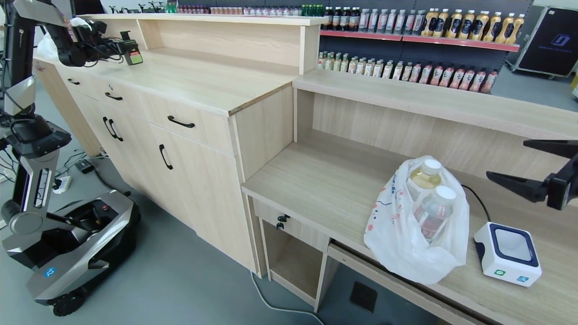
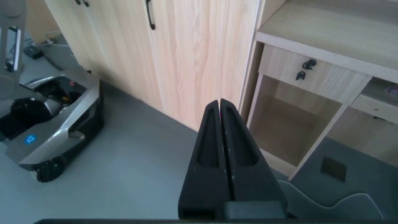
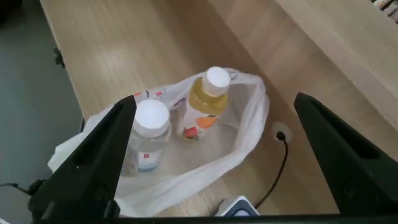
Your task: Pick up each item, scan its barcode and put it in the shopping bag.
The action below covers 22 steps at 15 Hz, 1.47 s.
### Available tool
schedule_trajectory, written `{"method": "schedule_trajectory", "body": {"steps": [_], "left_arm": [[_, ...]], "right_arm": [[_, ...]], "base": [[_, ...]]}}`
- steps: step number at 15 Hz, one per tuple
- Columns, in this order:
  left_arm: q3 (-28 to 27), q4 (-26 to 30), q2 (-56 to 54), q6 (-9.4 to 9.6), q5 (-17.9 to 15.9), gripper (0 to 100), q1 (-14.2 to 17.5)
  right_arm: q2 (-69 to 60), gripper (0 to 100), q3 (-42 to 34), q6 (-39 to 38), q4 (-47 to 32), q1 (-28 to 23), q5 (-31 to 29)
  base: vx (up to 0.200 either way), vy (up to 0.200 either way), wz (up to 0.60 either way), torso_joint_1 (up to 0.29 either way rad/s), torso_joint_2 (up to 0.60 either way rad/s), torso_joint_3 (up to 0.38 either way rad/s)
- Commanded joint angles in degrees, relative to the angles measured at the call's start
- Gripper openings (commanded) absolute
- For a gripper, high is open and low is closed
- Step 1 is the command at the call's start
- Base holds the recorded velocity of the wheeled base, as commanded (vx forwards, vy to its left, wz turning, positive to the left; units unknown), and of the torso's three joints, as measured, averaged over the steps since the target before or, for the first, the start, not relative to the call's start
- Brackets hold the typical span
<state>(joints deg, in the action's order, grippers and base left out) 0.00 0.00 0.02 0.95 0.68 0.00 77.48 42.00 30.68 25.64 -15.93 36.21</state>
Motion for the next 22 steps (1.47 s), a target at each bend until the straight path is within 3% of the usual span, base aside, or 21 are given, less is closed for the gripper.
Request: {"method": "schedule_trajectory", "body": {"steps": [1, 4, 7, 9, 13, 17, 22], "left_arm": [[0.0, 0.0, 0.0, 0.02, 0.0, 0, 0.0], [0.0, 0.0, 0.0, 0.02, 0.0, 0, 0.0], [0.0, 0.0, 0.0, 0.02, 0.0, 0, 0.0], [0.0, 0.0, 0.0, 0.02, 0.0, 0, 0.0], [0.0, 0.0, 0.0, 0.02, 0.0, 0, 0.0], [0.0, 0.0, 0.0, 0.02, 0.0, 0, 0.0], [0.0, 0.0, 0.0, 0.02, 0.0, 0, 0.0]], "right_arm": [[-1.0, 100, 0.8, -4.8, 4.5, 1.6, -4.3], [-1.6, 100, 1.8, -11.9, 5.4, 3.1, -12.6], [-2.1, 100, 1.6, -15.1, 5.7, 3.1, -15.1], [-2.8, 100, 0.9, -22.1, 8.1, 2.9, -15.7], [-9.7, 100, -8.2, -24.0, 7.4, 3.2, -25.0], [-15.3, 100, -16.9, -26.3, 9.9, 1.9, -25.3], [-18.6, 100, -20.9, -18.8, 11.2, 3.4, -26.1]], "base": [[0.000, 0.000, -0.60, 0.002, 0.01, -0.002], [0.000, 0.000, -0.60, 0.006, 0.00, 0.004], [0.000, 0.000, -0.40, 0.002, 0.00, 0.002], [0.000, 0.000, 0.00, 0.000, 0.00, 0.000], [0.000, 0.000, 0.00, 0.000, 0.00, 0.000], [0.000, 0.000, 0.00, 0.000, 0.00, 0.000], [0.000, 0.000, -0.12, 0.000, 0.00, 0.001]]}}
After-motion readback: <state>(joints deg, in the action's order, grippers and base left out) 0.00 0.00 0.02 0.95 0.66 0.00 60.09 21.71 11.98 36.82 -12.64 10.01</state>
